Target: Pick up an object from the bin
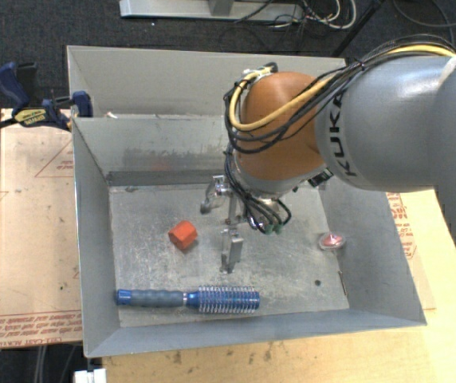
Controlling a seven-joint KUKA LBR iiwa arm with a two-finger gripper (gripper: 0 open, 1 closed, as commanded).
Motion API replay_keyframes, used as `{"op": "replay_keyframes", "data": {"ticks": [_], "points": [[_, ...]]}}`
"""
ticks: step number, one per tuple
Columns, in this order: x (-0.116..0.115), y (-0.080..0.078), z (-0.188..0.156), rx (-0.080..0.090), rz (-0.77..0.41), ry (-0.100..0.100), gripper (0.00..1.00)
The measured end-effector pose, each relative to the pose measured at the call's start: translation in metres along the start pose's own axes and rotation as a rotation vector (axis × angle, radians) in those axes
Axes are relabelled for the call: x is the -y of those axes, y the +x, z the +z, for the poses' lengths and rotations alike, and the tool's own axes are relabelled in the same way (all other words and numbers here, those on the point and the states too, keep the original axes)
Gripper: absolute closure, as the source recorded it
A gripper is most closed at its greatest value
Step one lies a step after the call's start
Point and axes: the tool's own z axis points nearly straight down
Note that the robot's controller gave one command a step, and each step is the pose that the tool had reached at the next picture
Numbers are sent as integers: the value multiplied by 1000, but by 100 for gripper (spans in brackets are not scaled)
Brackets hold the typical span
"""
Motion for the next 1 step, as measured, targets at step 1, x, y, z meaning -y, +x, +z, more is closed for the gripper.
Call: {"op": "replay_keyframes", "data": {"ticks": [1], "points": [[-42, 74, 45, -2, -242, -2, 0]]}}
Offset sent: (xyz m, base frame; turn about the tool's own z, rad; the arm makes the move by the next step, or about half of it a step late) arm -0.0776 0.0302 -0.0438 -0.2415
